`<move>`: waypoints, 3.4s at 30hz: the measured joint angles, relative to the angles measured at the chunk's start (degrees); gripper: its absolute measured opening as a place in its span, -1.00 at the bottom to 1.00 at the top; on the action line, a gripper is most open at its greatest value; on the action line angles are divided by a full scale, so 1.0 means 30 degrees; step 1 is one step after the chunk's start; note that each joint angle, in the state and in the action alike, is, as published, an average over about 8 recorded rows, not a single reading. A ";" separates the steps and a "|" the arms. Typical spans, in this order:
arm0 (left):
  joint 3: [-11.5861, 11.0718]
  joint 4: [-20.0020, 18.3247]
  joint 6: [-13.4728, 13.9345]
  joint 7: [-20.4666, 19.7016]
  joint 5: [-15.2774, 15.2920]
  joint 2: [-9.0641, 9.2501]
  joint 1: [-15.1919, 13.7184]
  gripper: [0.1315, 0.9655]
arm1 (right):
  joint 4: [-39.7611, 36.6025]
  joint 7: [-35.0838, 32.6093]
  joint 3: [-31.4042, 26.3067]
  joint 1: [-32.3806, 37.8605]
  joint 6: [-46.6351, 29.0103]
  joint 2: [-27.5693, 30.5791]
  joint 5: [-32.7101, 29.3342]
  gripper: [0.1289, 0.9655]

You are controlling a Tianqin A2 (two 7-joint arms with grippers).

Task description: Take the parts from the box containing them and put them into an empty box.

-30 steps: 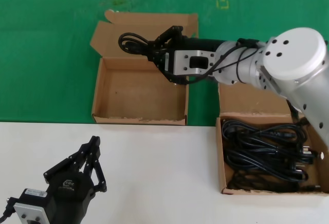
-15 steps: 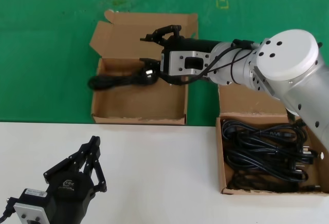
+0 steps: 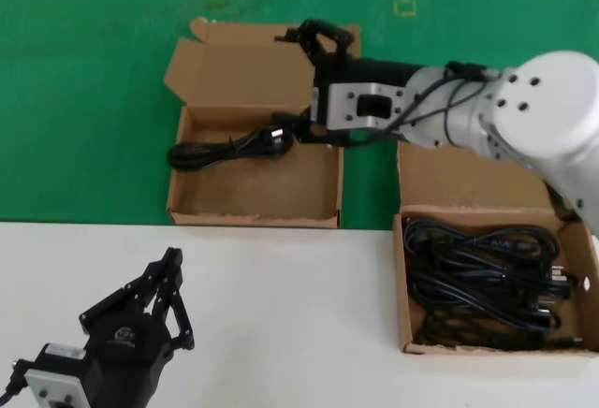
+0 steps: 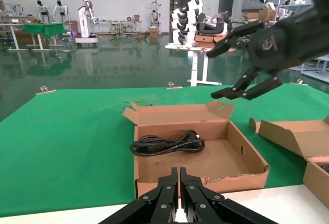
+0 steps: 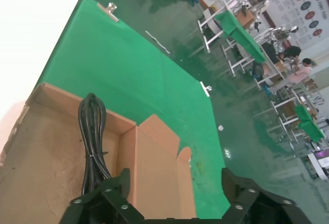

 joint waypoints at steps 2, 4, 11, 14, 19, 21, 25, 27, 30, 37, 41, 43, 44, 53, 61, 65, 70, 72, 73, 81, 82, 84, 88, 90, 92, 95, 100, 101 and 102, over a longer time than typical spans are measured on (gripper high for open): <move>0.0000 0.0000 0.0000 0.0000 0.0000 0.0000 0.0000 -0.93 | 0.1114 0.0797 0.0183 -0.0344 -0.0136 0.0527 -0.0622 0.04; 0.0000 0.0000 0.0000 0.0000 0.0000 0.0000 0.0000 -0.93 | 0.2093 0.1486 0.0376 -0.0668 -0.0291 0.0987 -0.1173 0.16; 0.0000 0.0000 0.0000 0.0000 0.0000 0.0000 0.0000 -0.92 | 0.3629 0.2504 0.0849 -0.1229 -0.0675 0.1697 -0.2145 0.49; 0.0000 0.0000 0.0000 0.0000 0.0000 0.0000 0.0000 -0.91 | 0.3691 0.2541 0.0877 -0.1255 -0.0701 0.1726 -0.2189 0.64; 0.0000 0.0000 -0.0002 0.0001 -0.0003 0.0000 0.0003 -0.90 | 0.3816 0.2604 0.0986 -0.1453 -0.0632 0.1751 -0.2154 0.67; -0.0002 0.0000 -0.0006 0.0003 -0.0008 0.0001 0.0008 -0.90 | 0.3973 0.2686 0.1128 -0.1715 -0.0530 0.1778 -0.2094 0.74; -0.0007 0.0002 -0.0021 0.0012 -0.0025 0.0002 0.0024 -0.82 | 0.4520 0.2975 0.1623 -0.2640 -0.0172 0.1871 -0.1884 0.87; -0.0010 0.0004 -0.0030 0.0017 -0.0036 0.0002 0.0035 -0.77 | 0.4859 0.3154 0.1930 -0.3207 0.0049 0.1928 -0.1754 0.90; -0.0016 0.0007 -0.0045 0.0026 -0.0054 0.0004 0.0051 -0.73 | 0.5427 0.3453 0.2444 -0.4165 0.0420 0.2025 -0.1536 0.94; -0.0030 0.0014 -0.0083 0.0048 -0.0097 0.0007 0.0093 -0.44 | 0.6864 0.4207 0.3744 -0.6587 0.1356 0.2269 -0.0983 1.00; -0.0037 0.0017 -0.0105 0.0061 -0.0122 0.0009 0.0118 -0.28 | 0.7700 0.4646 0.4500 -0.7993 0.1901 0.2412 -0.0663 1.00; -0.0041 0.0019 -0.0116 0.0067 -0.0135 0.0010 0.0130 -0.15 | 0.8114 0.4862 0.4875 -0.8691 0.2171 0.2482 -0.0504 1.00; -0.0043 0.0020 -0.0121 0.0071 -0.0142 0.0010 0.0137 -0.09 | 0.8326 0.4972 0.5066 -0.9045 0.2309 0.2518 -0.0423 1.00; -0.0061 0.0029 -0.0171 0.0100 -0.0201 0.0015 0.0192 0.38 | 1.0201 0.5953 0.6760 -1.2206 0.3526 0.2837 0.0294 1.00; -0.0077 0.0036 -0.0214 0.0124 -0.0251 0.0018 0.0241 0.58 | 1.1869 0.6830 0.8266 -1.5008 0.4617 0.3120 0.0932 1.00; -0.0085 0.0040 -0.0236 0.0137 -0.0277 0.0020 0.0266 0.73 | 1.2698 0.7264 0.9022 -1.6415 0.5158 0.3263 0.1250 1.00; -0.0095 0.0044 -0.0263 0.0153 -0.0309 0.0022 0.0297 0.86 | 1.3740 0.7811 0.9966 -1.8168 0.5837 0.3440 0.1649 1.00; -0.0099 0.0046 -0.0274 0.0160 -0.0323 0.0023 0.0309 0.90 | 1.4162 0.8033 1.0343 -1.8865 0.6112 0.3510 0.1811 1.00; -0.0101 0.0047 -0.0280 0.0163 -0.0329 0.0024 0.0315 0.92 | 1.4373 0.8144 1.0533 -1.9221 0.6250 0.3546 0.1891 1.00; -0.0117 0.0054 -0.0324 0.0188 -0.0381 0.0027 0.0364 0.99 | 1.6061 0.9029 1.2060 -2.2062 0.7350 0.3833 0.2538 1.00; -0.0118 0.0055 -0.0330 0.0191 -0.0387 0.0028 0.0371 0.99 | 1.6264 0.9137 1.2244 -2.2417 0.7483 0.3869 0.2616 1.00; -0.0123 0.0057 -0.0341 0.0198 -0.0400 0.0029 0.0383 1.00 | 1.6680 0.9350 1.2620 -2.3117 0.7753 0.3940 0.2775 1.00; -0.0130 0.0060 -0.0362 0.0210 -0.0425 0.0031 0.0408 1.00 | 1.7515 0.9788 1.3374 -2.4524 0.8298 0.4081 0.3095 1.00; -0.0134 0.0062 -0.0373 0.0216 -0.0438 0.0032 0.0420 1.00 | 1.7931 1.0007 1.3750 -2.5212 0.8568 0.4151 0.3254 1.00; -0.0138 0.0064 -0.0382 0.0222 -0.0449 0.0032 0.0430 1.00 | 1.8288 1.0200 1.4073 -2.5810 0.8801 0.4212 0.3390 1.00; -0.0141 0.0066 -0.0392 0.0228 -0.0460 0.0033 0.0441 1.00 | 1.8650 1.0392 1.4400 -2.6420 0.9036 0.4274 0.3530 1.00; -0.0143 0.0067 -0.0397 0.0231 -0.0466 0.0034 0.0446 1.00 | 1.8805 1.0472 1.4540 -2.6681 0.9138 0.4300 0.3589 1.00; -0.0143 0.0067 -0.0397 0.0231 -0.0466 0.0034 0.0446 1.00 | 1.8808 1.0473 1.4543 -2.6686 0.9140 0.4300 0.3591 1.00; -0.0143 0.0067 -0.0397 0.0231 -0.0466 0.0034 0.0446 1.00 | 1.8810 1.0474 1.4545 -2.6689 0.9141 0.4301 0.3591 1.00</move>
